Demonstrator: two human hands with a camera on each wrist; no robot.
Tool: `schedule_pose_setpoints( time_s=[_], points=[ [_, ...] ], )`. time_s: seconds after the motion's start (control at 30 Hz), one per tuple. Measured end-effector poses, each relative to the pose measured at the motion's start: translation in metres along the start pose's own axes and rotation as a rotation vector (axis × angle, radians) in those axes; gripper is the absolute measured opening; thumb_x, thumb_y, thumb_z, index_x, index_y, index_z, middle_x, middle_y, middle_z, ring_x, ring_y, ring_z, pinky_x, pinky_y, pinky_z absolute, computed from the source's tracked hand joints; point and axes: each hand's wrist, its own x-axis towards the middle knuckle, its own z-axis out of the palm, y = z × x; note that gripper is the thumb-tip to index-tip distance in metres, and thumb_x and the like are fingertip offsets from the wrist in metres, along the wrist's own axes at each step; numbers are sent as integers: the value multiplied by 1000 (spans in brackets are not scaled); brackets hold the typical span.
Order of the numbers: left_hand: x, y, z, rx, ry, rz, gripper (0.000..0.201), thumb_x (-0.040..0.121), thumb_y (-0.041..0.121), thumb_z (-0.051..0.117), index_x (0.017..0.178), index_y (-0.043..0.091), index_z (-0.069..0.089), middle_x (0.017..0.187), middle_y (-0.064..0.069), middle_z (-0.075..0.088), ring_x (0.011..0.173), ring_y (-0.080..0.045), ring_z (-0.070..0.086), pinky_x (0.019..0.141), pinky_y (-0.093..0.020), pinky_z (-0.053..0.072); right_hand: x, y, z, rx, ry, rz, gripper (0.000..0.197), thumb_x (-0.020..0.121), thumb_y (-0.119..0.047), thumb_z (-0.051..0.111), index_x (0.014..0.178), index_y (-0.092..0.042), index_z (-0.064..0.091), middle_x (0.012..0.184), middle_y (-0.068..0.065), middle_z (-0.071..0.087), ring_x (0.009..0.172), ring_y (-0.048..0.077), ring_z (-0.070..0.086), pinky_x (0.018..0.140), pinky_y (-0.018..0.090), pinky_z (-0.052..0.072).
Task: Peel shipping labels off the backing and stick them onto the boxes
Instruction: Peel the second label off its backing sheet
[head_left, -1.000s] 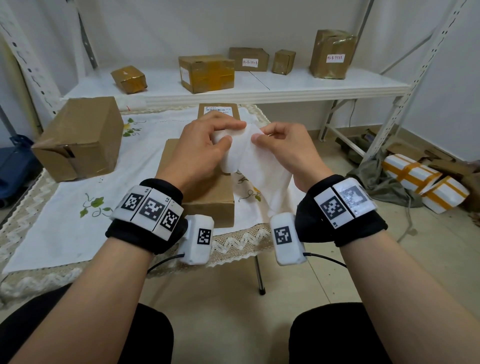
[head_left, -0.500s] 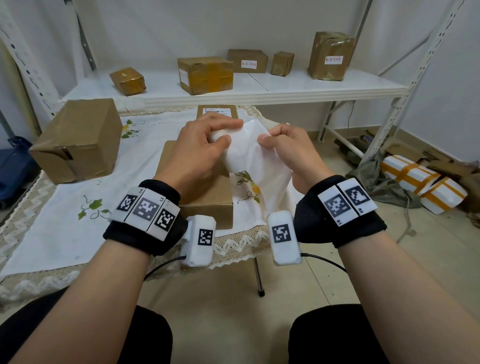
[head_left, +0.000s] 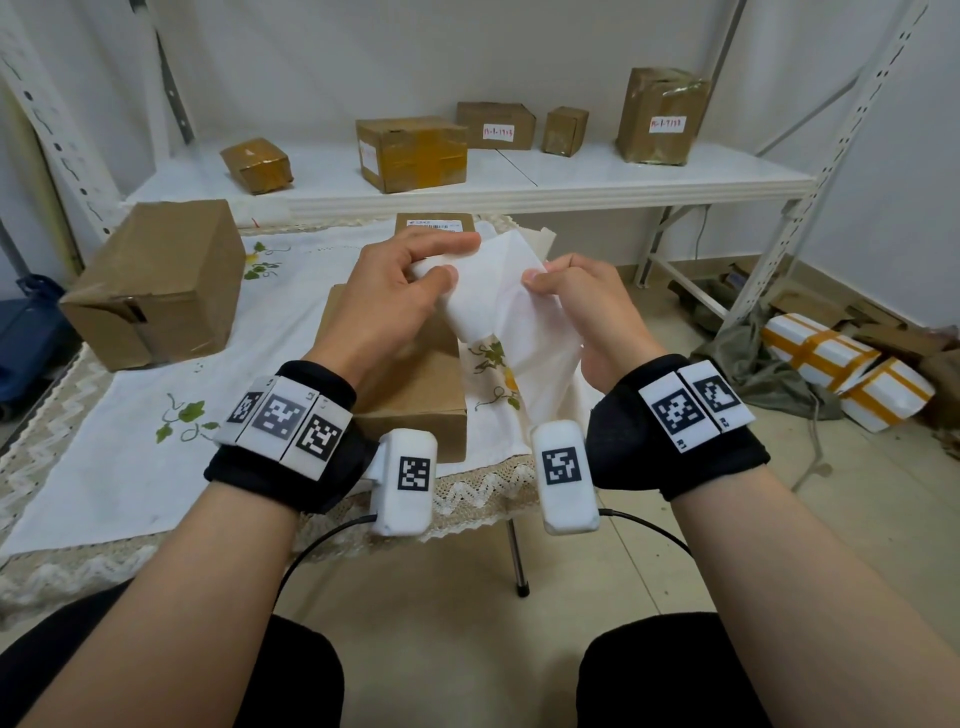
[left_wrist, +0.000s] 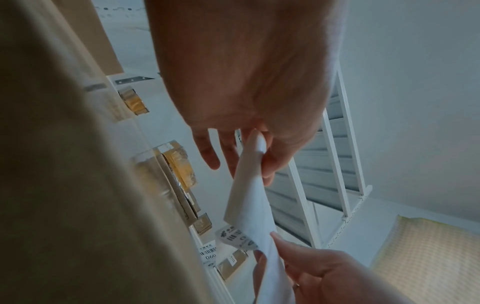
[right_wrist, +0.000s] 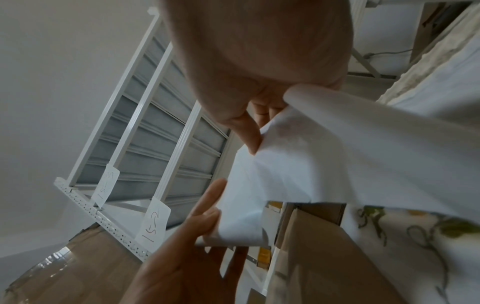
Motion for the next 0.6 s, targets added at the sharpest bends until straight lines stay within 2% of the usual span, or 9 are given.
schedule_pose_setpoints(
  time_s=[0.2,0.3,0.37,0.5,0.6],
  points=[
    [1,-2,0,-69,16,-54,35,96,10,58,116,31,77,131,19,65,122,-10,58,110,-38,47,-2,-2,-1,82,-5,34,24,96,-5,64,77,-14,52,76,0,62,65,12,57,42,9,39],
    [1,-2,-1,-92,11,-83,35,96,12,58,114,35,78,130,22,65,121,-11,59,111,-41,47,-2,-2,0,85,-3,53,14,96,-8,65,88,-13,55,77,1,63,67,14,58,50,15,45],
    [1,-2,-1,-95,9,-93,35,96,13,58,114,36,78,132,20,64,122,-11,58,111,-42,47,-1,-2,0,81,2,54,13,96,-9,66,88,-14,55,80,1,63,70,16,59,58,22,45],
    [2,-1,-1,-125,10,-110,35,97,10,57,114,33,78,132,17,65,125,-11,57,112,-41,47,-1,-1,-1,108,-1,52,11,96,-8,65,93,-12,55,85,4,63,77,19,59,65,24,46],
    [2,0,-1,-131,8,-114,35,97,10,57,115,32,78,132,15,66,126,-12,57,112,-41,47,-1,0,-1,152,-9,54,10,97,-6,64,98,-11,54,82,3,63,71,16,60,54,17,48]
  ],
)
